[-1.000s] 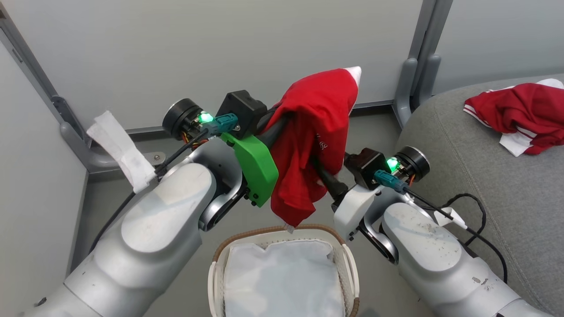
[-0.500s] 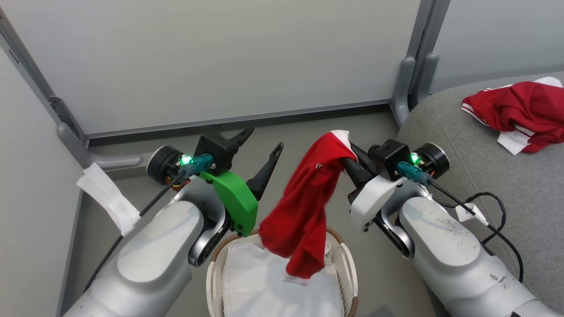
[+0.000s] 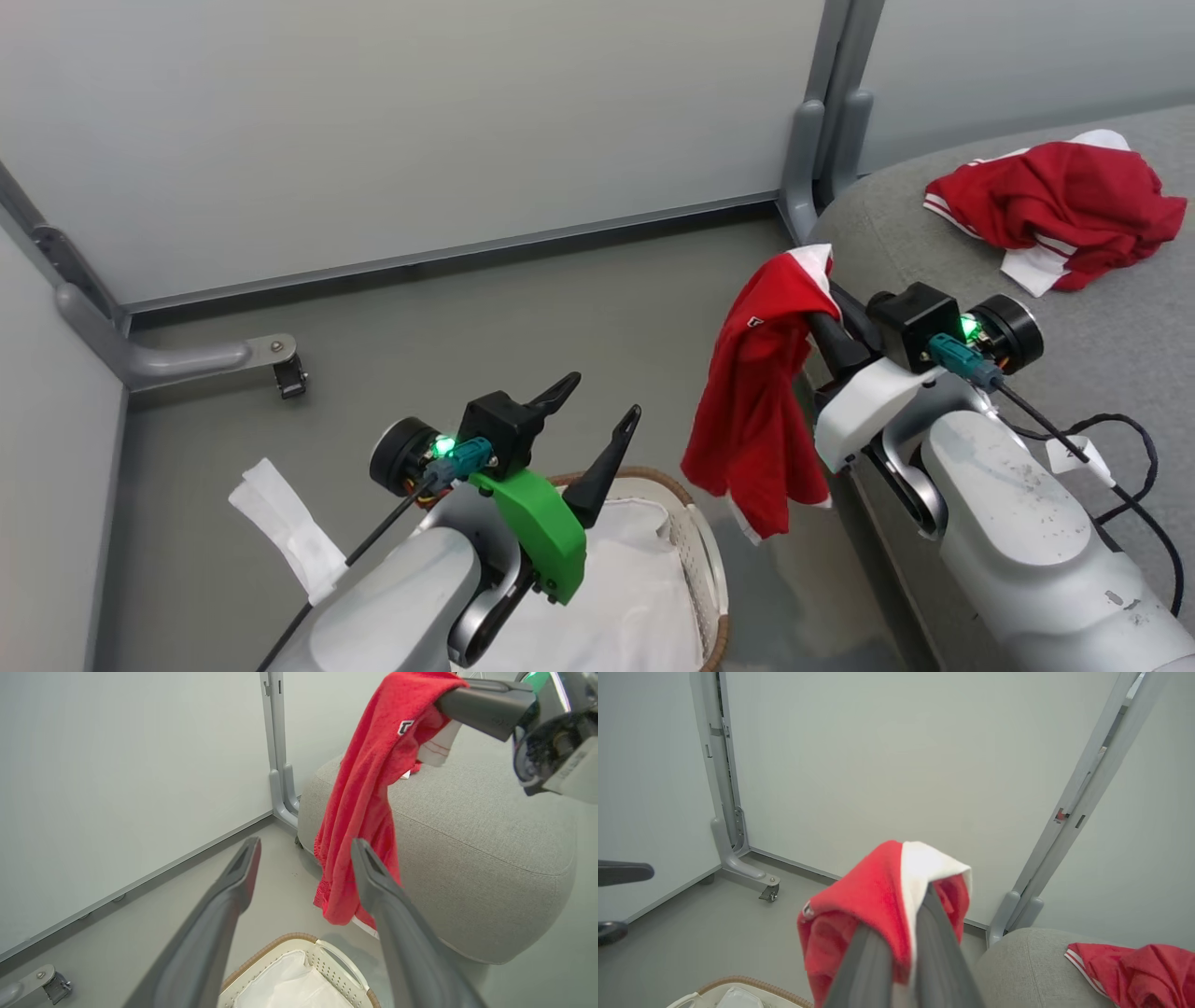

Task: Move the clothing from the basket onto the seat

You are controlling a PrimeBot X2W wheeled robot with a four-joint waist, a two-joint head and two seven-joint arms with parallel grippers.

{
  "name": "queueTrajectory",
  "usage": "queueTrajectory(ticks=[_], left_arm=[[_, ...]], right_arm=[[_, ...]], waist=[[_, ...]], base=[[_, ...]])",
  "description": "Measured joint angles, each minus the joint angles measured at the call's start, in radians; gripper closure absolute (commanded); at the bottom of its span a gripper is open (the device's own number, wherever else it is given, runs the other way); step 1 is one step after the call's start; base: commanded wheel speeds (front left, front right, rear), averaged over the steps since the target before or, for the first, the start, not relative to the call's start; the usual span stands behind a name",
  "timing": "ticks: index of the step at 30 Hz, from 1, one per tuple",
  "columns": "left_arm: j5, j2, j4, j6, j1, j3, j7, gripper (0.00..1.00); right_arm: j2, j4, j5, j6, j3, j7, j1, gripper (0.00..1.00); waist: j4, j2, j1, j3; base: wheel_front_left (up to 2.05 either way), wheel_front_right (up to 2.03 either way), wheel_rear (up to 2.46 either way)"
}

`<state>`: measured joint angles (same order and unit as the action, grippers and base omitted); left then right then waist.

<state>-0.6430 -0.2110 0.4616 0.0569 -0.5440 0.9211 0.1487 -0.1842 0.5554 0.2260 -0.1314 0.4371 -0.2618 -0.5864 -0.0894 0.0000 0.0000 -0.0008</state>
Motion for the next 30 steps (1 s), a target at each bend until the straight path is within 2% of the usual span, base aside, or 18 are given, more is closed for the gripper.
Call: queueTrajectory(ticks=[8, 20, 26, 30], left_arm=[[-0.008, 0.042, 0.013, -0.002, 0.024, 0.007, 0.053, 0.00], [0.013, 0.062, -0.003, 0.000, 0.004, 0.018, 0.079, 0.00], [0.021, 0.065, -0.026, 0.000, -0.007, 0.029, 0.077, 0.00], [0.024, 0.064, -0.044, 0.000, -0.017, 0.038, 0.071, 0.00]], right_arm=[[-0.035, -0.065, -0.031, 0.000, -0.080, 0.000, 0.032, 1.00], [-0.079, -0.176, -0.060, 0.000, -0.190, 0.008, 0.097, 1.00], [-0.078, -0.231, -0.069, 0.000, -0.239, 0.021, 0.137, 1.00], [-0.068, -0.236, -0.071, 0.000, -0.246, 0.032, 0.148, 1.00]], waist=[[-0.091, 0.0000, 0.0000, 0.022], [-0.256, 0.0000, 0.0000, 0.078], [-0.321, 0.0000, 0.0000, 0.115], [-0.340, 0.0000, 0.0000, 0.144]], base=[[0.00, 0.00, 0.00], [0.00, 0.00, 0.00], [0.00, 0.00, 0.00], [0.00, 0.00, 0.00]])
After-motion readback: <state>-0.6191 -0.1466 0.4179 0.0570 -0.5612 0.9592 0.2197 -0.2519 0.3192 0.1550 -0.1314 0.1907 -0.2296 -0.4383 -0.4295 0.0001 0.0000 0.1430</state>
